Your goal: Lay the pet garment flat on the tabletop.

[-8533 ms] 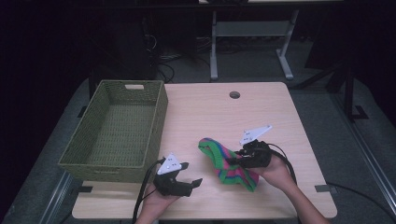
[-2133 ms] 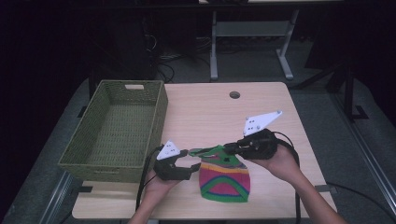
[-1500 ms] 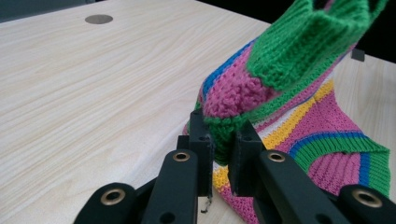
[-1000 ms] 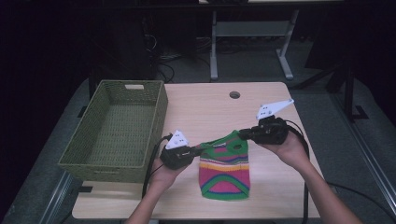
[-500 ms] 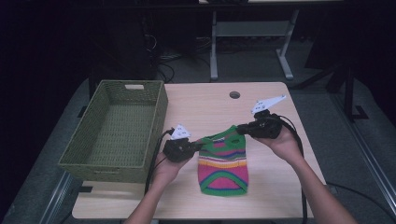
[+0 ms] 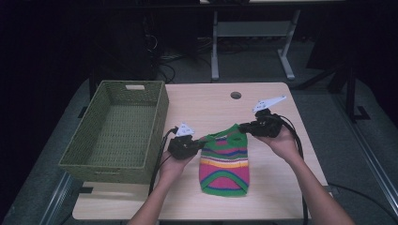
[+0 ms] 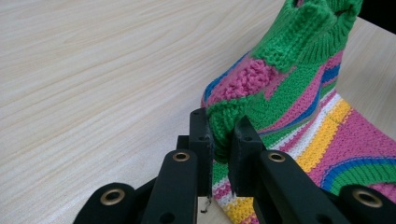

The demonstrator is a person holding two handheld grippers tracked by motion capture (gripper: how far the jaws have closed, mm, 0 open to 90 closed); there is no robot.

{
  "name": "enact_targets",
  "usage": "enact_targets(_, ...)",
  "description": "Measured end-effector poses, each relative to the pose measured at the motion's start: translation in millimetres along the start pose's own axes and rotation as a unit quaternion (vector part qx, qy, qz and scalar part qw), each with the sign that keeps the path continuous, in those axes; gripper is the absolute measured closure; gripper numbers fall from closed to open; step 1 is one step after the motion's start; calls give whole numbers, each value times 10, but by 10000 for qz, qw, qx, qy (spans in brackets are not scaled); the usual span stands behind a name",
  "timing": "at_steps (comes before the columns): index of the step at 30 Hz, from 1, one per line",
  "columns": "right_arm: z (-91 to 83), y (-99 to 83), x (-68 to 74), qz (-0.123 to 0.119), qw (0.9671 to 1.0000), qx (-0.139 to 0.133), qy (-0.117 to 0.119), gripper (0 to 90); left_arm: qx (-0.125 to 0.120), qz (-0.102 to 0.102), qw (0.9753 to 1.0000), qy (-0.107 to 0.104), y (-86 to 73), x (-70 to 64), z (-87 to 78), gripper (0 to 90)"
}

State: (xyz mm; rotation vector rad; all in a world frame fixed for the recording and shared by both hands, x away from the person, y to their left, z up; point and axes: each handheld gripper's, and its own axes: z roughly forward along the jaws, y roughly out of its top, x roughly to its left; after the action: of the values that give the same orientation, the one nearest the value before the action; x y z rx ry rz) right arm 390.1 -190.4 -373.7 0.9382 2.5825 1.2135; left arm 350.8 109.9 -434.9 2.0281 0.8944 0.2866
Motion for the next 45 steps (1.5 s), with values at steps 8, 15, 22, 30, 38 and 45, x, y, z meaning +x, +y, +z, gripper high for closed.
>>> enact_targets(8,43,-3,-50,95,9999,-19,-43,829,47,-6,10000,33,18,17,23,815)
enact_targets(15,64,-20,-109,153,9999,-26,-67,827,128,140,9998,62,89,4,26,815)
enact_targets(22,82,-12,-145,204,9997,-13,-128,824,125,102,9998,69,100,-4,39,806)
enact_targets(30,167,21,-227,283,9995,-15,-168,767,109,4,9999,92,113,19,18,711)
enact_targets(38,192,-3,-262,490,9988,3,-32,612,55,-153,9999,57,103,58,-30,647)
enact_targets(45,215,-85,-282,520,9986,61,124,571,38,-66,10000,8,113,13,-62,647)
